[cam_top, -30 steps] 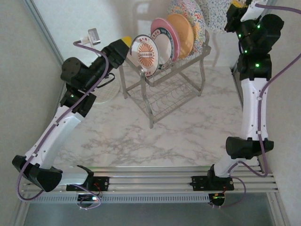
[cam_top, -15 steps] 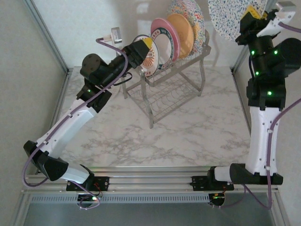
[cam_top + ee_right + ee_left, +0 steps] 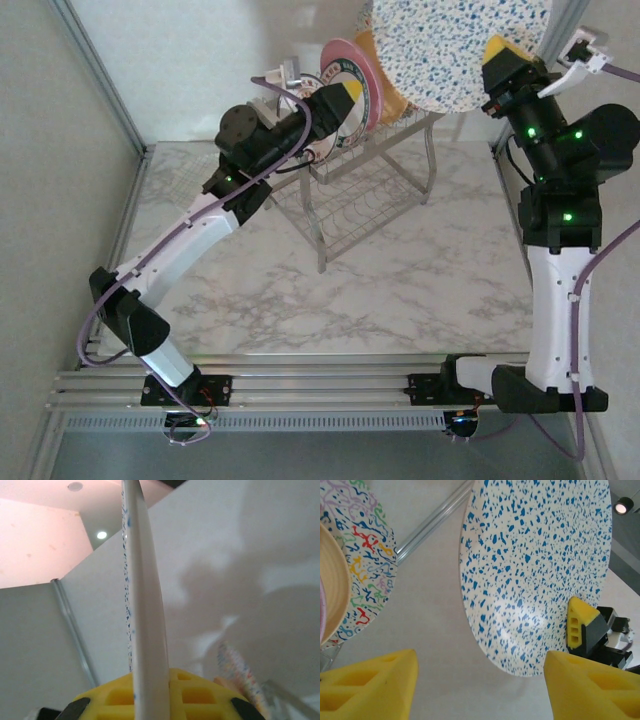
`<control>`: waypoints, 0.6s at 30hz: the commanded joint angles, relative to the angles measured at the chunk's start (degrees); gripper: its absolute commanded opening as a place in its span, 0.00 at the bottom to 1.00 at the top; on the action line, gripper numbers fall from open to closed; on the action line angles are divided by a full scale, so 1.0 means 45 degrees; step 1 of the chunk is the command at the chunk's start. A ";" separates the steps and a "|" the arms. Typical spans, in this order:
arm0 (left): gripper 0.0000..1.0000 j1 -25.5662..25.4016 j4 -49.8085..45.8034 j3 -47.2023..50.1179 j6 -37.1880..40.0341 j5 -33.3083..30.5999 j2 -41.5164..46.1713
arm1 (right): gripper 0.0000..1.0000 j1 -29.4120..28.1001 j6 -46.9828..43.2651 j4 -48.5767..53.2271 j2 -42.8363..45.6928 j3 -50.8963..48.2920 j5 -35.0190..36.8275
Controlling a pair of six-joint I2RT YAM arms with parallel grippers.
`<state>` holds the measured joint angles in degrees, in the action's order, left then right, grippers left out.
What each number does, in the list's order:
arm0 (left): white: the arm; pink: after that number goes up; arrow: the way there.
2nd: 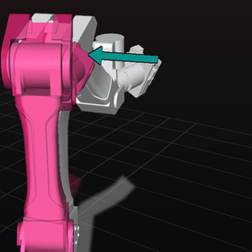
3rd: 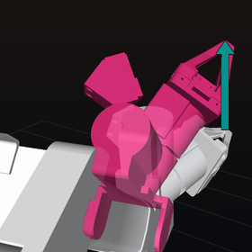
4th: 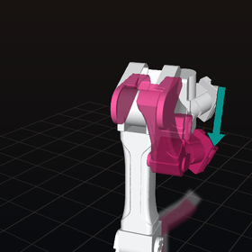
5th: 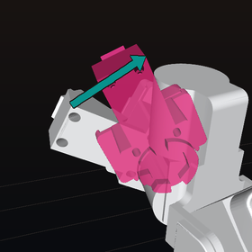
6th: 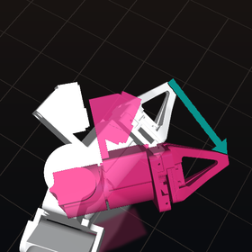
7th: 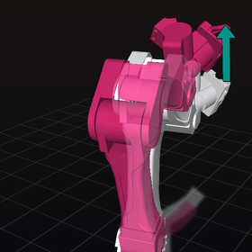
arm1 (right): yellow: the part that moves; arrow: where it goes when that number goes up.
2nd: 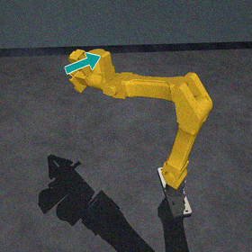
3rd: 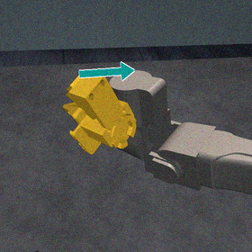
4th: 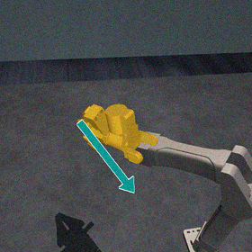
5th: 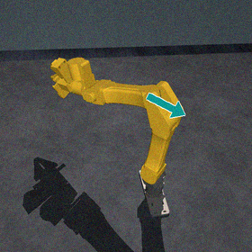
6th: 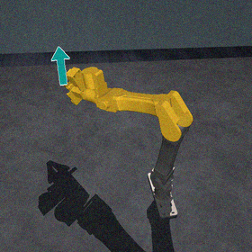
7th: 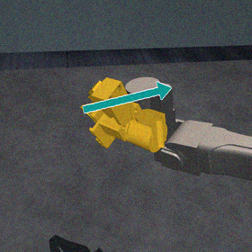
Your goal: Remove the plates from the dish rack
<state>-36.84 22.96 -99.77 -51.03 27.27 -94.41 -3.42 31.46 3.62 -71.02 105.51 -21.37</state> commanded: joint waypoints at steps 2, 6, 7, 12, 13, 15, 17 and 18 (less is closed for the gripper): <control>0.66 -0.0070 0.1216 -0.0707 -0.0701 0.0540 -0.0328 | 0.00 -0.0390 0.1749 -0.1469 -0.0127 0.0128 -0.0586; 0.63 -0.0060 0.1373 -0.0866 -0.0793 0.0466 -0.0582 | 0.00 -0.1035 0.1905 -0.1470 -0.0560 0.0429 -0.0767; 0.63 -0.0075 0.1364 -0.0929 -0.0808 0.0441 -0.0634 | 0.00 -0.1204 0.1914 -0.1448 -0.0690 0.0556 -0.0809; 0.59 -0.0055 0.1512 -0.1088 -0.0756 0.0157 -0.0778 | 0.00 -0.1921 0.1800 -0.1290 -0.1320 0.1091 -0.0990; 0.57 -0.0037 0.1547 -0.1084 -0.0724 0.0102 -0.0778 | 0.00 -0.2005 0.1812 -0.1292 -0.1412 0.1166 -0.1003; 0.52 -0.0012 0.1510 -0.1096 -0.0617 -0.0015 -0.0749 | 0.00 -0.2137 0.1923 -0.1293 -0.1630 0.1331 -0.1007; 0.47 0.0003 0.1460 -0.1101 -0.0570 -0.0076 -0.0724 | 0.00 -0.2274 0.2026 -0.1314 -0.1832 0.1481 -0.1043; 0.42 0.0032 0.1476 -0.1082 -0.0565 -0.0082 -0.0719 | 0.00 -0.2361 0.2049 -0.1279 -0.1948 0.1596 -0.1059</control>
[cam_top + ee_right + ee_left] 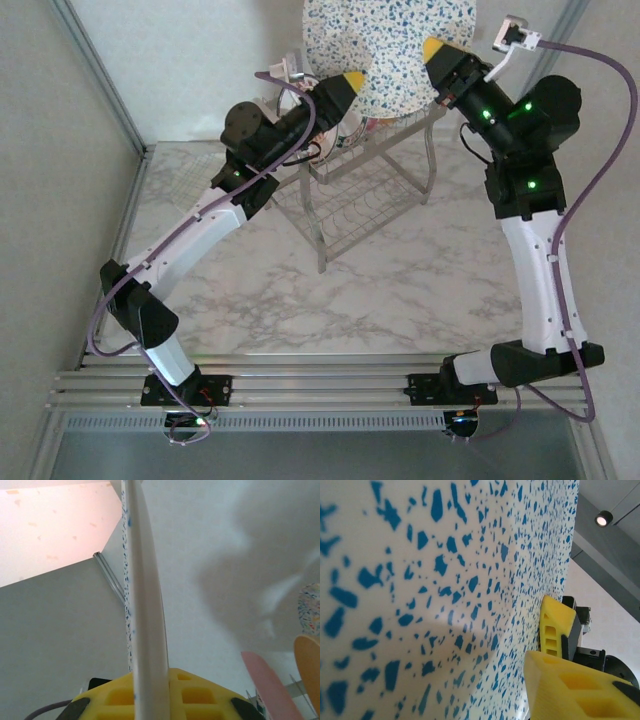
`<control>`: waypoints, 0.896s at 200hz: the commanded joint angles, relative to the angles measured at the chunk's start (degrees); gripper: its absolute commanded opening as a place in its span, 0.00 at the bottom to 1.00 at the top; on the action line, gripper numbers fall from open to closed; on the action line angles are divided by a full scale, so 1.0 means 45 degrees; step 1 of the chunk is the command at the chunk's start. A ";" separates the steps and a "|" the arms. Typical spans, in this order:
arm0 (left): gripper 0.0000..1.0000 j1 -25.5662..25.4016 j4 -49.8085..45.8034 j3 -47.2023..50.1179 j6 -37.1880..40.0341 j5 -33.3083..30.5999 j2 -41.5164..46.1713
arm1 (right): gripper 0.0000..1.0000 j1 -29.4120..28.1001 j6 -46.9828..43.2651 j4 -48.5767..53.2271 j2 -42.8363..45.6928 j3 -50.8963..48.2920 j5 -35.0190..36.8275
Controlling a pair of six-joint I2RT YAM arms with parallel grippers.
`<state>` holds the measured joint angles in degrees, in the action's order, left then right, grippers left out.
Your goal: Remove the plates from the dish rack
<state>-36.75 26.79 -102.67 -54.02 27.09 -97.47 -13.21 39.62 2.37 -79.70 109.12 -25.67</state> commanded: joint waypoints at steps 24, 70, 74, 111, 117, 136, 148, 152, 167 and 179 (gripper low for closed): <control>0.16 0.0081 0.0707 -0.0333 0.0135 -0.0238 0.0056 | 0.00 -0.0471 0.0371 -0.0868 -0.0453 0.1079 -0.0075; 0.00 0.0275 0.1119 -0.0023 -0.0079 -0.0352 0.0298 | 0.00 -0.0840 0.0395 -0.0781 -0.1057 0.1580 -0.0155; 0.00 0.0276 0.1206 -0.0016 -0.0081 -0.0356 0.0309 | 0.00 -0.0851 0.0365 -0.0763 -0.1104 0.1590 -0.0132; 0.00 0.0527 0.2054 -0.0007 -0.0659 -0.0125 0.0444 | 0.37 -0.1014 -0.0029 -0.0699 -0.1176 0.1593 0.0215; 0.00 0.0595 0.2271 0.0018 -0.0822 -0.0098 0.0452 | 0.45 -0.1013 -0.0163 -0.0655 -0.1143 0.1591 0.0338; 0.00 0.0815 0.2921 0.0033 -0.1330 -0.0066 0.0522 | 0.59 -0.1011 -0.0537 -0.0513 -0.1059 0.1589 0.0689; 0.00 0.0991 0.3199 0.0024 -0.1645 -0.0074 0.0544 | 0.65 -0.1030 -0.0844 -0.0405 -0.0988 0.1591 0.0837; 0.00 0.1059 0.3283 0.0026 -0.1745 -0.0082 0.0581 | 0.66 -0.1032 -0.0952 -0.0355 -0.0954 0.1586 0.0931; 0.00 0.1332 0.3421 0.0023 -0.2049 -0.0045 0.0688 | 0.72 -0.1079 -0.1460 -0.0299 -0.0789 0.1469 0.1256; 0.00 0.1583 0.3423 0.0046 -0.2200 -0.0058 0.0834 | 0.75 -0.1125 -0.1861 -0.0510 -0.0572 0.1231 0.1463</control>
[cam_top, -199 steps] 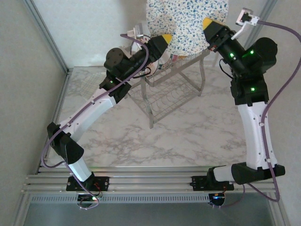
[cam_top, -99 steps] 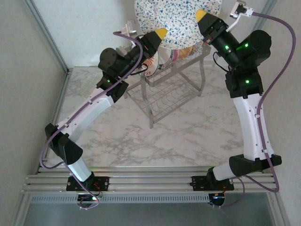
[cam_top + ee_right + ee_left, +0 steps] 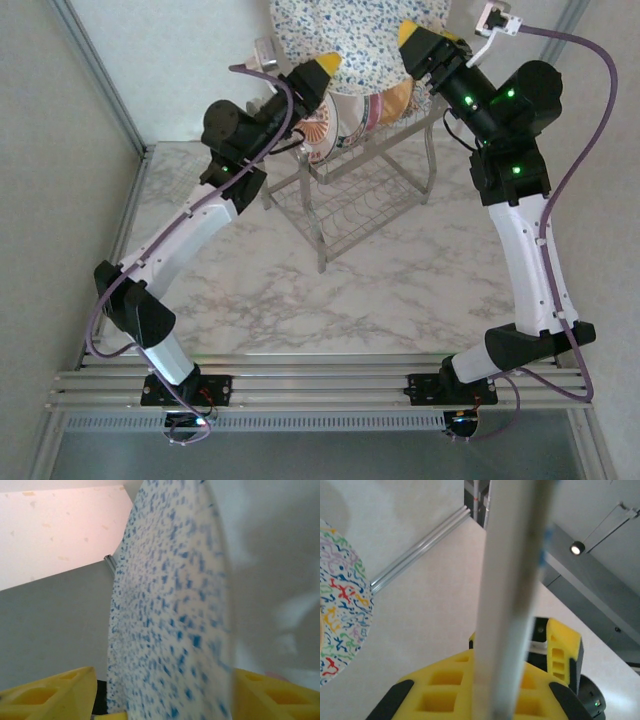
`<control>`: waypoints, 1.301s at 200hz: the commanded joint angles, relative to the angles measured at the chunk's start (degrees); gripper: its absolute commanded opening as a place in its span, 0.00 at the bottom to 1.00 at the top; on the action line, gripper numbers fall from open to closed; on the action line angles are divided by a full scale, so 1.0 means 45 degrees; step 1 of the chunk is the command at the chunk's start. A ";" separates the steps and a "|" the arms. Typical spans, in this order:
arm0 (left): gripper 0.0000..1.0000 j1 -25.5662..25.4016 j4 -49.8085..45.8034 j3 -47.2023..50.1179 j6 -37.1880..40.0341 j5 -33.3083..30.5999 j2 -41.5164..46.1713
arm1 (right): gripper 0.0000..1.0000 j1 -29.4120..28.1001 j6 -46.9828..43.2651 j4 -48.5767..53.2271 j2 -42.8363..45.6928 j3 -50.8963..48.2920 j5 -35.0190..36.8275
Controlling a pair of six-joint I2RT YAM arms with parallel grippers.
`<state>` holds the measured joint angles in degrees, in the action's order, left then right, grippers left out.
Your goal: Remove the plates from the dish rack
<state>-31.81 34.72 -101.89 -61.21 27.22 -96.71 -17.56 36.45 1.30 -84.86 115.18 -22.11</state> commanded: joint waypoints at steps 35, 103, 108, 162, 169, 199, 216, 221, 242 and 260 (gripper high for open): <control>0.00 0.1504 0.1609 0.0408 -0.1104 -0.0170 0.1310 | 0.82 -0.0170 -0.0949 -0.3143 0.1338 -0.2094 0.0723; 0.00 0.3676 0.1731 0.3685 -0.1760 -0.0578 0.3412 | 0.83 -0.3189 -0.0331 -0.4478 0.0360 -0.2820 0.1365; 0.00 0.3831 0.1665 0.4000 -0.1759 -0.0642 0.3624 | 0.83 -0.3509 -0.0575 -0.4380 0.0277 -0.2839 0.1493; 0.00 0.6009 -0.0257 0.7114 -0.1924 -0.1158 0.6001 | 0.84 -0.6534 -0.4837 -0.1598 -0.0020 -0.2291 0.3708; 0.00 0.6293 -0.0684 0.7505 -0.1997 -0.1252 0.6298 | 0.84 -0.6967 -0.5675 -0.1119 0.0026 -0.2221 0.4347; 0.00 0.7299 -0.1327 0.9598 -0.2452 -0.1521 0.7507 | 0.85 -0.8684 -0.9226 0.0491 0.0050 -0.2225 0.7054; 0.00 0.7680 -0.1389 1.0659 -0.2569 -0.1508 0.7955 | 0.85 -0.9349 -1.0254 0.0958 0.0170 -0.2460 0.8281; 0.00 0.7763 -0.1458 1.0999 -0.2544 -0.1574 0.8081 | 0.86 -0.9527 -1.0444 0.1077 0.0201 -0.2548 0.8588; 0.00 0.8065 -0.1467 1.2334 -0.2674 -0.1746 0.8468 | 0.86 -1.0069 -1.0765 0.1580 0.0529 -0.3030 0.9361; 0.00 0.8279 -0.1334 1.3372 -0.2810 -0.1906 0.8672 | 0.86 -1.0293 -1.0315 0.2008 0.0932 -0.3607 0.9614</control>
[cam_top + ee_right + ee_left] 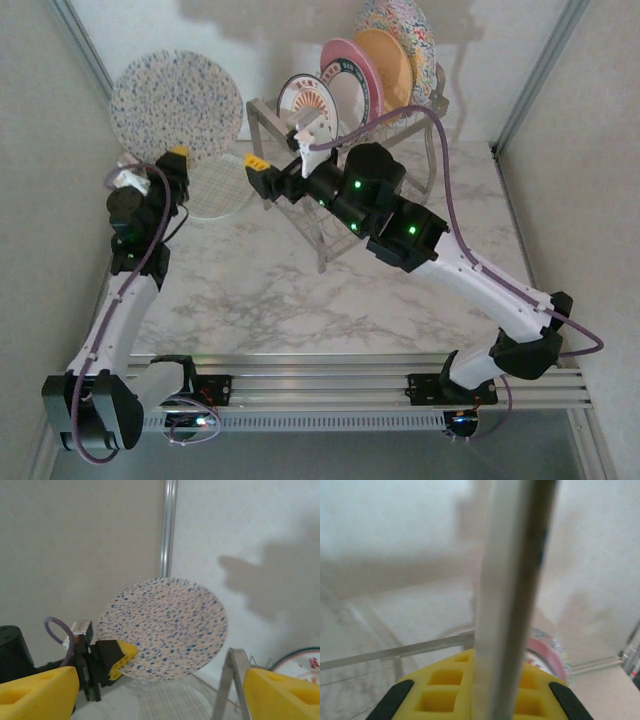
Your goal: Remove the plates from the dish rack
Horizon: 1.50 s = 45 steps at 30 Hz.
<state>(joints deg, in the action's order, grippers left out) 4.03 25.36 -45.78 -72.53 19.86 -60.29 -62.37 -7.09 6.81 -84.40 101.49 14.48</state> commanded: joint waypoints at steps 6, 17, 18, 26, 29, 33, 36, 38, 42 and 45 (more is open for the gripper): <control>0.00 0.0680 0.1238 0.2499 -0.0424 -0.0502 0.0516 | 0.86 -0.0610 0.0414 0.1637 0.1294 -0.1365 0.1529; 0.00 0.1116 0.3113 0.3904 -0.0512 -0.0063 -0.1860 | 0.86 -0.0684 0.0064 0.2254 0.0986 -0.0693 0.0552; 0.00 0.1137 0.3282 0.3904 -0.0538 -0.0014 -0.2139 | 0.86 -0.0684 0.0019 0.2312 0.0949 -0.0615 0.0552; 0.00 0.1195 0.4525 0.3181 -0.0650 0.0645 -0.4967 | 0.86 -0.0681 -0.0235 0.2569 0.0802 -0.0311 0.0664; 0.00 0.1232 0.4665 0.2754 -0.0579 0.0835 -0.5906 | 0.87 -0.0675 -0.0354 0.2696 0.0751 -0.0172 0.0726; 0.00 0.1232 0.4714 0.2175 -0.0443 0.0958 -0.6923 | 0.87 -0.0681 -0.0493 0.2803 0.0730 -0.0042 0.0787; 0.00 0.1228 0.4790 0.1755 -0.0348 0.1060 -0.7636 | 0.87 -0.0689 -0.0629 0.2938 0.0711 0.0072 0.0730; 0.00 0.1233 0.4793 0.1492 -0.0271 0.1129 -0.8053 | 0.87 -0.0679 -0.0650 0.3085 0.0635 0.0177 0.0718; 0.00 0.1234 0.4786 0.0970 -0.0181 0.1268 -0.8813 | 0.88 -0.0678 -0.0650 0.3240 0.0503 0.0365 0.0679; 0.00 0.1252 0.4744 0.0607 -0.0117 0.1363 -0.9299 | 0.88 -0.0685 -0.0631 0.3340 0.0375 0.0490 0.0647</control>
<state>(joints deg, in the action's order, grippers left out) 9.10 41.39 -40.18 -74.81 24.25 -100.97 -64.82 -9.47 21.02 -82.06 101.49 17.80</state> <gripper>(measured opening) 0.081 0.877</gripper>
